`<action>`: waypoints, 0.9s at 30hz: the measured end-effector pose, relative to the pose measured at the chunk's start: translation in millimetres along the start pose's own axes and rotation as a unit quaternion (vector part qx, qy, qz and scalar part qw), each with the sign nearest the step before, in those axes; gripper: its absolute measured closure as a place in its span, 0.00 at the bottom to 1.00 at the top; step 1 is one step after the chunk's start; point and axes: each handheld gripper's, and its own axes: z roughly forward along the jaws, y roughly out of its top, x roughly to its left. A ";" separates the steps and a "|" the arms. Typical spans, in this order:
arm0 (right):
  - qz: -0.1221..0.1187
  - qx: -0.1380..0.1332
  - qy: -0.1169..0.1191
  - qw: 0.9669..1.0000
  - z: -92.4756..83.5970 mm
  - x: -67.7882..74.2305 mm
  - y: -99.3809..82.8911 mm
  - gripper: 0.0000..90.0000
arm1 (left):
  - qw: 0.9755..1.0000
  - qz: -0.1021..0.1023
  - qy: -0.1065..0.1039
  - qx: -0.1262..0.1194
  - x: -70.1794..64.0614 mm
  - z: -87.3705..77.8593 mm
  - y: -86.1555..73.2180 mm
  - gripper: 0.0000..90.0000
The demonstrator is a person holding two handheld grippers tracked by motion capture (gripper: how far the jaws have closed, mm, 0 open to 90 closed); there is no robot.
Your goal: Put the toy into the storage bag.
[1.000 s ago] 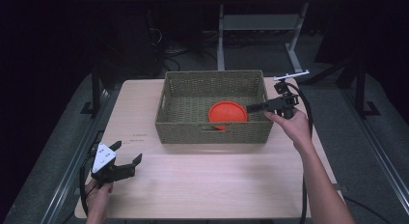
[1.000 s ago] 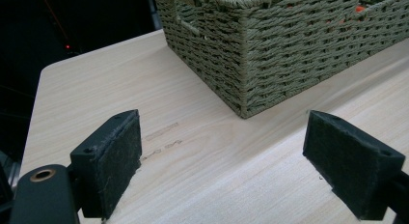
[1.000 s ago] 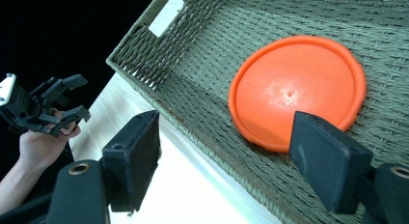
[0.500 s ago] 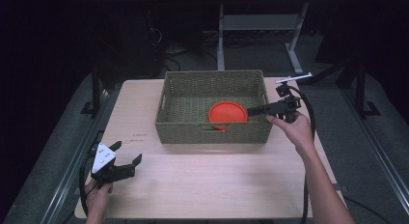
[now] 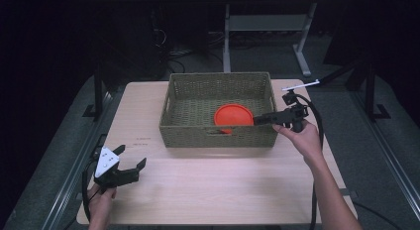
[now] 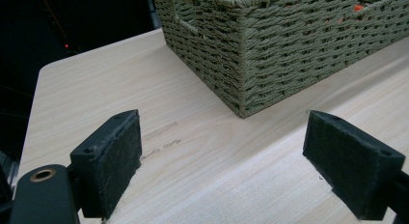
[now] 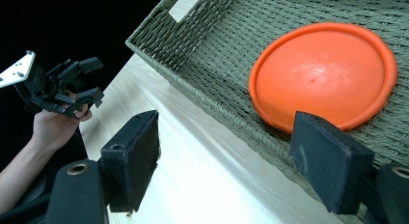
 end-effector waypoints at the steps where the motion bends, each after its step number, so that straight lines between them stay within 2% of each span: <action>1: -0.002 -0.001 0.002 1.000 0.5 1.1 -1.7 0.28 | 1.000 -0.001 0.000 0.000 0.5 0.1 -0.3 0.14; 5: -0.001 0.000 0.004 1.000 0.1 3.3 -3.7 0.27 | 1.000 -0.001 0.001 -0.002 0.5 -0.1 -0.4 0.14; 16: -0.027 -0.002 0.016 1.000 -0.9 11.3 -15.3 0.25 | 1.000 0.000 -0.001 0.000 -0.3 0.2 -0.3 0.14; 27: -0.040 -0.009 0.028 0.999 -5.1 17.7 -25.8 0.23 | 1.000 0.000 -0.001 0.000 -0.4 0.3 -0.2 0.14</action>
